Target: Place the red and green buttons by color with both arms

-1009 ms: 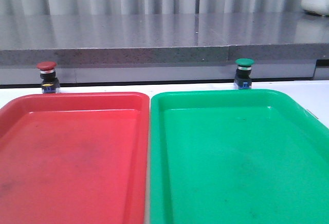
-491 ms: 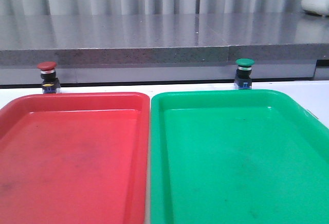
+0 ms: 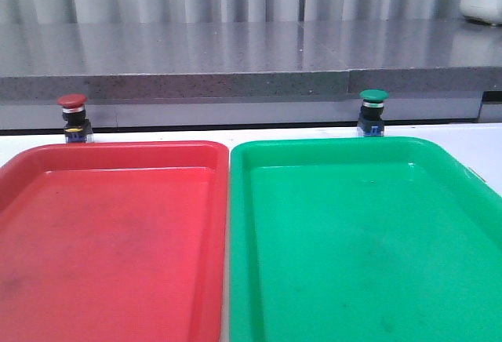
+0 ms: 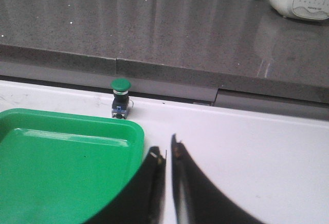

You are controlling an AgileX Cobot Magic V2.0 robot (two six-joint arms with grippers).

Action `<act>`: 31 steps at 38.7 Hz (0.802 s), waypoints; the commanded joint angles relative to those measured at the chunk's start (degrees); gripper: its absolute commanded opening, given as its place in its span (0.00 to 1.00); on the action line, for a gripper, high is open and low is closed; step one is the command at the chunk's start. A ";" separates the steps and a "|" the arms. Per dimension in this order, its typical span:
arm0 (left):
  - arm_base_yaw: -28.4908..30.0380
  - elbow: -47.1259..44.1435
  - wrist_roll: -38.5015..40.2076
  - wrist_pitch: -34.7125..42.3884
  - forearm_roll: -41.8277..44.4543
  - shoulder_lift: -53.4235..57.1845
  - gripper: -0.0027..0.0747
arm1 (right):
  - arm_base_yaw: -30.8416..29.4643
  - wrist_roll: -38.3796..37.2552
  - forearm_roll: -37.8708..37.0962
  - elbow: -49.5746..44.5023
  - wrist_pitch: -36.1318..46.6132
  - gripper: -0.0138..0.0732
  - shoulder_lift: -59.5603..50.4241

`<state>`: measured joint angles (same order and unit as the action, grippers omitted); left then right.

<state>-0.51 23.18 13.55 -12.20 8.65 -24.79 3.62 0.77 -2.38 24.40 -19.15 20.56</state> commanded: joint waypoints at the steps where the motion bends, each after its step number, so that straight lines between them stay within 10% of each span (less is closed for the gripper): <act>1: 0.08 2.22 0.35 4.56 0.13 -0.71 0.79 | -0.45 0.23 0.06 2.04 4.30 0.51 0.72; 8: 0.08 2.22 0.35 4.56 0.13 -0.71 0.93 | -0.45 0.23 0.06 2.04 4.30 0.86 0.72; 31: 0.08 12.08 0.35 10.98 -0.65 -22.06 0.93 | -0.45 0.23 0.06 2.04 4.30 0.85 0.72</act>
<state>-0.51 30.09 13.55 -5.35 8.43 -41.67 3.62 0.77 -2.38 24.40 -19.15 20.56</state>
